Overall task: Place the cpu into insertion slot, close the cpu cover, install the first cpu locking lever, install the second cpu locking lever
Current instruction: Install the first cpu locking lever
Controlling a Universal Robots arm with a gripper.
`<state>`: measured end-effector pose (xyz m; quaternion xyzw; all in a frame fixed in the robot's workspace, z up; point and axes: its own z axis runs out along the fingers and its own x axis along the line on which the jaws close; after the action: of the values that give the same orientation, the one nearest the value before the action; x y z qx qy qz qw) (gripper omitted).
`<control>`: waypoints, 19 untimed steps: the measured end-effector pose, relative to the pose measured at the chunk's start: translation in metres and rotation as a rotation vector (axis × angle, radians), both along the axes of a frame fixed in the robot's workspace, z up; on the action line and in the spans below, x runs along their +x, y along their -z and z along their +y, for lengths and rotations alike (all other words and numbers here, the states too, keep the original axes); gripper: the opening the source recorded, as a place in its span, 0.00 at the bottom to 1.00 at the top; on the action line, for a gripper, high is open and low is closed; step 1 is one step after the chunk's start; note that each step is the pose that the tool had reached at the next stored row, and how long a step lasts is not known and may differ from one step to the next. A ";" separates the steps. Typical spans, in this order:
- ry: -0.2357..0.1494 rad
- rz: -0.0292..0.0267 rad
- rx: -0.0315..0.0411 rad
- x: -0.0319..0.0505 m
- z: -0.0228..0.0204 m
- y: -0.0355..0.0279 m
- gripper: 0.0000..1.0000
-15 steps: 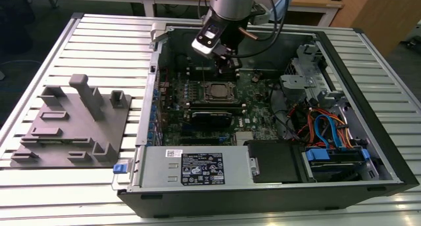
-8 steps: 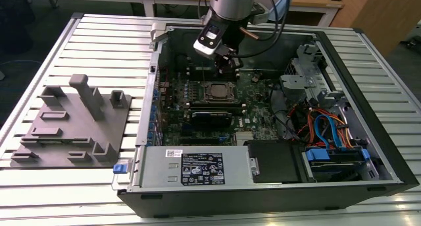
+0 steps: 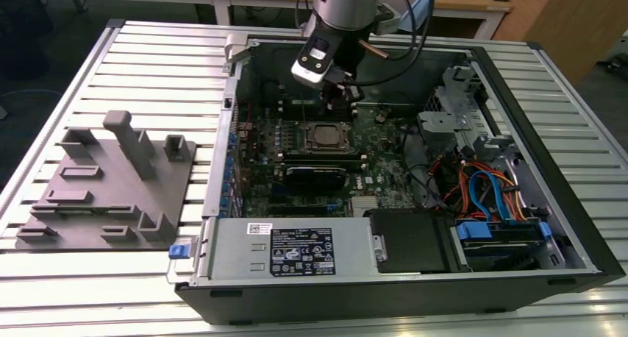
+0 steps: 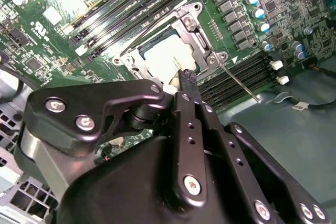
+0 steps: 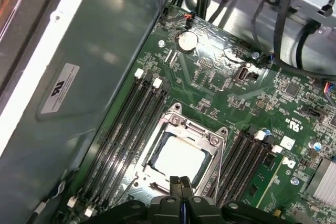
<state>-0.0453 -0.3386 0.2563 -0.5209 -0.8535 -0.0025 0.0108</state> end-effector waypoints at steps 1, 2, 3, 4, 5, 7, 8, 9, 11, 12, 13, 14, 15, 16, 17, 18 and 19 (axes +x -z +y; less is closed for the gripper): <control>-0.007 0.0000 0.0000 0.0000 0.0000 0.0000 0.10; -0.014 0.0000 0.0001 0.0000 0.0000 0.0000 0.10; -0.021 0.0000 0.0001 0.0000 0.0000 0.0000 0.10; -0.028 0.0000 0.0000 0.0000 0.0000 0.0000 0.10; -0.035 0.0000 0.0001 0.0000 0.0000 0.0000 0.10; -0.048 0.0000 0.0001 0.0000 0.0000 0.0000 0.10; -0.053 0.0000 0.0000 0.0000 0.0000 0.0000 0.10; -0.058 0.0000 0.0000 0.0000 0.0000 0.0000 0.10; -0.065 0.0000 0.0001 0.0000 0.0000 0.0000 0.10; -0.067 0.0000 0.0000 0.0000 0.0000 0.0000 0.10; -0.068 0.0000 0.0000 0.0000 0.0000 0.0000 0.10; -0.068 0.0000 0.0000 0.0000 0.0000 0.0000 0.10; -0.069 0.0000 0.0000 0.0000 0.0000 0.0000 0.10; -0.069 0.0000 0.0001 0.0000 0.0000 0.0000 0.10; -0.069 0.0000 0.0000 0.0000 0.0000 0.0000 0.10; -0.069 0.0000 0.0001 0.0000 0.0000 0.0000 0.10; -0.069 0.0000 0.0000 0.0000 0.0000 0.0000 0.10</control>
<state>-0.0453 -0.3386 0.2563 -0.4910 -0.8711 -0.0022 0.0109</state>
